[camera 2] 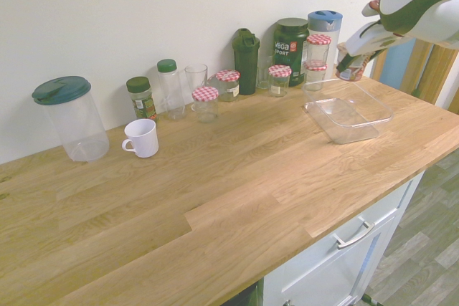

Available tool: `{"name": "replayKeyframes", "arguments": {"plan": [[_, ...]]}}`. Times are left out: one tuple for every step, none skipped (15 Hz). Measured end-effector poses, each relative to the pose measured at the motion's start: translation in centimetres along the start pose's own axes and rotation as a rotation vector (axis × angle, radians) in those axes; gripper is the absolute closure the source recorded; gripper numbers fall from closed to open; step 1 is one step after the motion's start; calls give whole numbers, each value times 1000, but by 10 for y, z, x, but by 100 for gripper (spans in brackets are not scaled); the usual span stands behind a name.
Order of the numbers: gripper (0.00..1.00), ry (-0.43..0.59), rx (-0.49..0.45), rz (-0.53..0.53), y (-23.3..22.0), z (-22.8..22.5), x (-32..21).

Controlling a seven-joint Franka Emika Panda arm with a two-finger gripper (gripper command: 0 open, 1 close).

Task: Put the cereal into the container

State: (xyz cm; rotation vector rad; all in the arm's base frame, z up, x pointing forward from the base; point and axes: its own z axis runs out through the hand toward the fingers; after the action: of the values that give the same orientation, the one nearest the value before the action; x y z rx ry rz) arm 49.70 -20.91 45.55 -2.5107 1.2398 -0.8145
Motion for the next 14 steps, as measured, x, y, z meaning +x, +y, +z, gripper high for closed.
{"name": "replayKeyframes", "arguments": {"plan": [[100, -16, -21, 9, 7, 19, -3], [100, -27, -44, 15, 13, 39, -8], [100, -36, -69, 15, 20, 59, -13], [100, -40, -87, 16, 25, 74, -16], [100, -43, -99, 17, 28, 85, -18], [100, -48, -105, 14, 28, 92, -19], [100, -50, -108, 12, 27, 96, -19], [100, -50, -108, 12, 27, 97, -19], [100, -52, -109, 12, 26, 98, -19], [100, -56, -110, 11, 26, 100, -20], [100, -61, -112, 12, 25, 102, -22], [0, -70, -116, 13, 25, 106, -25], [0, -78, -120, 15, 26, 109, -26], [0, -86, -120, 16, 25, 109, -25]]}}
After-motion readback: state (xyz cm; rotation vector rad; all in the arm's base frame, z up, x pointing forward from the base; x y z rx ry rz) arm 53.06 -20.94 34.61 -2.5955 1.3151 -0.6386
